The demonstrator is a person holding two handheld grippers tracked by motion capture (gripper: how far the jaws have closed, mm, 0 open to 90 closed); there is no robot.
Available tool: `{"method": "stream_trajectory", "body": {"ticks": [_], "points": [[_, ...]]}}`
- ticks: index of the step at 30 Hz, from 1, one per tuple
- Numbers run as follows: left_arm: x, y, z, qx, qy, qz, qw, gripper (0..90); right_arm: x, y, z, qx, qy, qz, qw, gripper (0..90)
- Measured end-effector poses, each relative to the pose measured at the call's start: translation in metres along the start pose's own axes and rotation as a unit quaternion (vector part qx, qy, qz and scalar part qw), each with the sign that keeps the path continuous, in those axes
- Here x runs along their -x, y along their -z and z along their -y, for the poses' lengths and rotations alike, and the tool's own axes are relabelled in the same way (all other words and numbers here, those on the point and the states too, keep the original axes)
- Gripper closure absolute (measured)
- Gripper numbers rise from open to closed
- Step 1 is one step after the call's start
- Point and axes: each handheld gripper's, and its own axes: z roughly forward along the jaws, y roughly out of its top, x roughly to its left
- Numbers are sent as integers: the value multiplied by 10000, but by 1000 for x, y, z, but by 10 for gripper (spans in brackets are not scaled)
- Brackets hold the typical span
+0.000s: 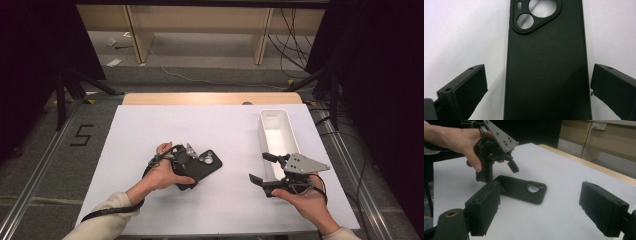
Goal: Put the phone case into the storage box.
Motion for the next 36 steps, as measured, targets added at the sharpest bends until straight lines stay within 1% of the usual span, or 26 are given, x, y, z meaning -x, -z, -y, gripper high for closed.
{"method": "stream_trajectory", "body": {"ticks": [4, 5, 10, 18, 22, 26, 29, 36], "points": [[1, -3, -2, -31, -30, -2, 10000, 1, 0, 0, 0, -1, -5, 3, 10000, 182], [1, -3, -2, -83, -85, -13, 9999, 1, 0, 0, 0, -6, -9, 2, 10000, 182], [0, -7, -3, -141, -95, 23, 9999, 3, 0, 0, 0, -9, -6, -7, 10000, 182], [-2, -10, -6, -194, -112, 129, 9997, 0, 0, 0, 1, -27, -12, -24, 10000, 181], [-3, -12, -7, -241, -48, 161, 9996, 0, 0, 0, 1, -24, -17, -32, 10000, 181], [-4, -12, -8, -288, -76, 207, 9993, 0, 0, -1, 1, -41, -3, -27, 10000, 180], [-6, -13, -8, -304, -50, 271, 9992, 0, 0, -1, 1, -44, -5, -33, 10000, 180], [-8, -15, -10, -362, -119, 391, 9985, 3, 0, -1, 1, -34, -11, -49, 10000, 179]]}}
